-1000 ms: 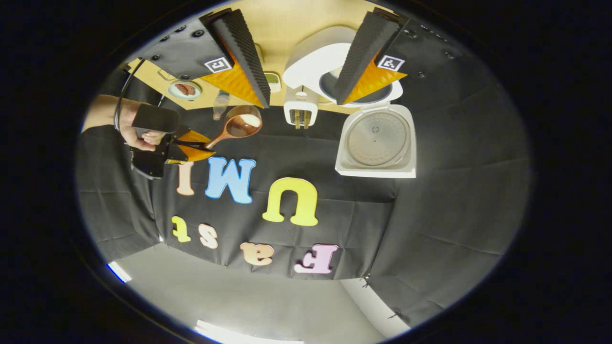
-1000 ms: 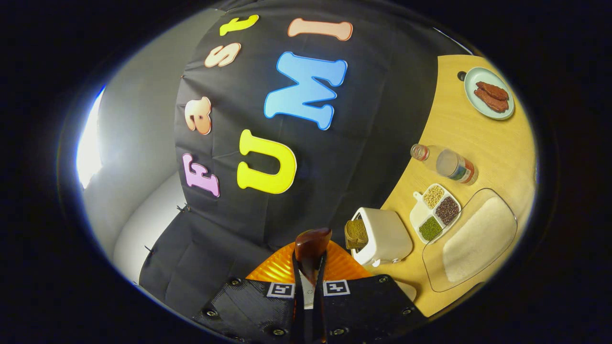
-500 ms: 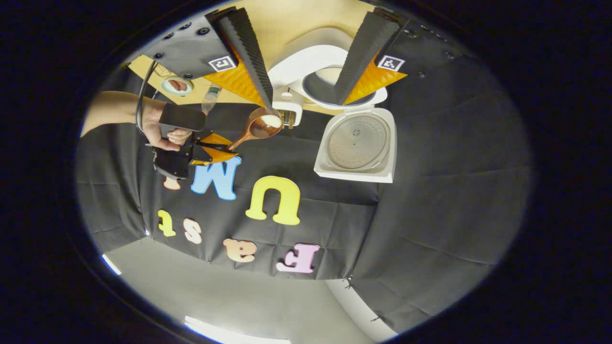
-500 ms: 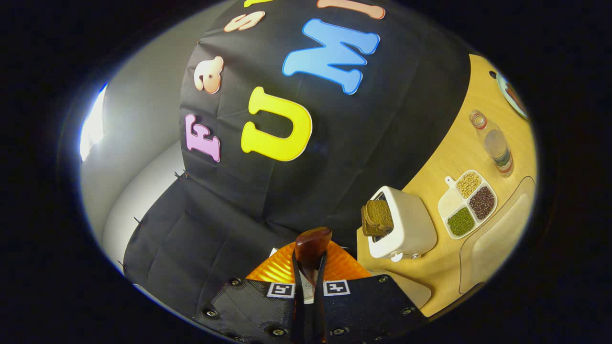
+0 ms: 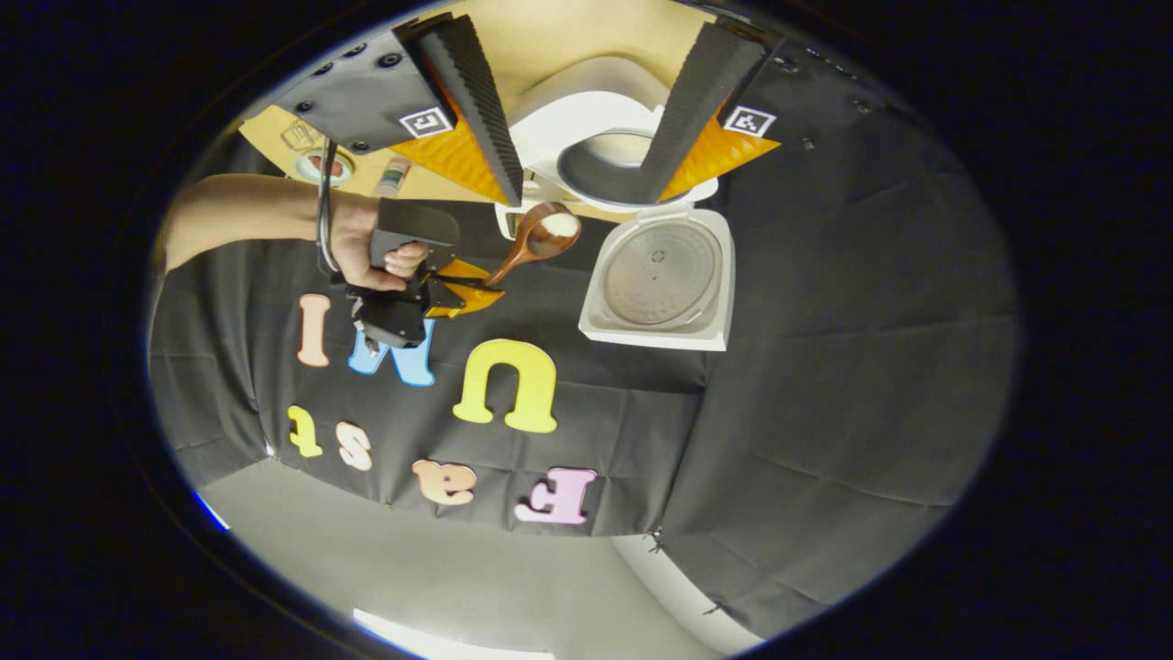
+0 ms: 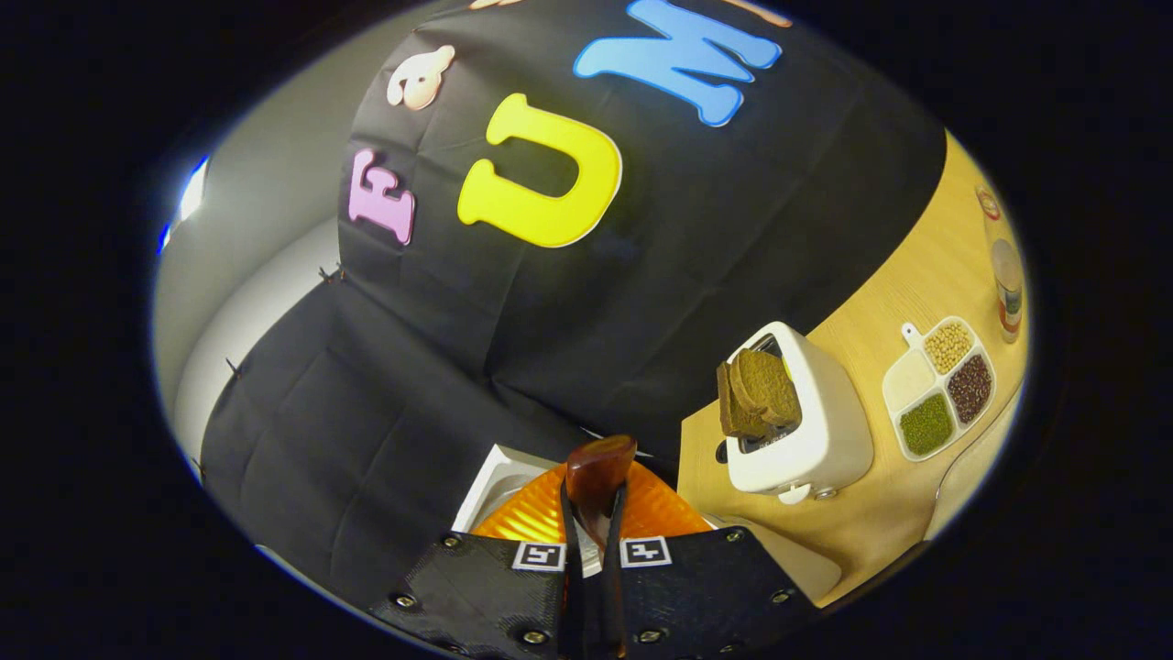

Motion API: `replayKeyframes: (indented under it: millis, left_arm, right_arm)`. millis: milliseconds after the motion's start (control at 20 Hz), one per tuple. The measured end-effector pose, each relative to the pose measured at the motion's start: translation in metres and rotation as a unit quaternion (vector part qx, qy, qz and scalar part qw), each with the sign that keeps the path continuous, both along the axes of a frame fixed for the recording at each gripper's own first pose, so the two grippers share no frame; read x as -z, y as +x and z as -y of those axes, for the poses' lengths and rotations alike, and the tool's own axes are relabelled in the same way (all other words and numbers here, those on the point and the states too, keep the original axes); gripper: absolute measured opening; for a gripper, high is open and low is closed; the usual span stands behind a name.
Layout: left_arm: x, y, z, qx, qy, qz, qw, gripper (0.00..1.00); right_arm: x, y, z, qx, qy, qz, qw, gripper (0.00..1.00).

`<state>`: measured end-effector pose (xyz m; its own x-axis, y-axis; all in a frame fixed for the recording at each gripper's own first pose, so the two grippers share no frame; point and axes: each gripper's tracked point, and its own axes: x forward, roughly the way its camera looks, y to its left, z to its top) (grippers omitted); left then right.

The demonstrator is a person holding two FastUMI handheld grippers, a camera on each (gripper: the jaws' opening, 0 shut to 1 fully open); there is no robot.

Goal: Close the left gripper, press the button to open the rice cooker; take a wooden spoon from the chopstick holder with the right hand, scoop a spoonful of rice and pour it into the rice cooker, then put the wooden spoon back into the chopstick holder.

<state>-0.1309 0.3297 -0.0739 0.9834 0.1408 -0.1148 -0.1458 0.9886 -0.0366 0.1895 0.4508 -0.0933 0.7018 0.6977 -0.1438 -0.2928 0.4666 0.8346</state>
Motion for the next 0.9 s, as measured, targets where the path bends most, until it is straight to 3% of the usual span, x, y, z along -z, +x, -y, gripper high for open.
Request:
replayKeyframes:
  millis: [300, 550, 750, 900]
  left_arm:
    - [0.008, -0.018, -0.002, -0.017, -0.005, -0.004, 1.000, 0.93]
    - [0.004, -0.024, -0.006, -0.040, -0.007, 0.004, 0.999, 0.93]
    - [0.006, -0.026, -0.013, -0.059, -0.011, 0.004, 0.998, 0.93]
    - [0.006, -0.028, -0.014, -0.067, -0.012, 0.004, 0.998, 0.92]
  right_arm:
    - [0.019, -0.008, -0.061, -0.055, -0.100, 0.059, 0.992, 0.07]
    - [0.037, -0.017, -0.101, -0.095, -0.177, 0.114, 0.973, 0.07]
    - [0.049, -0.029, -0.128, -0.131, -0.250, 0.176, 0.943, 0.07]
    - [0.052, -0.044, -0.147, -0.168, -0.307, 0.252, 0.902, 0.07]
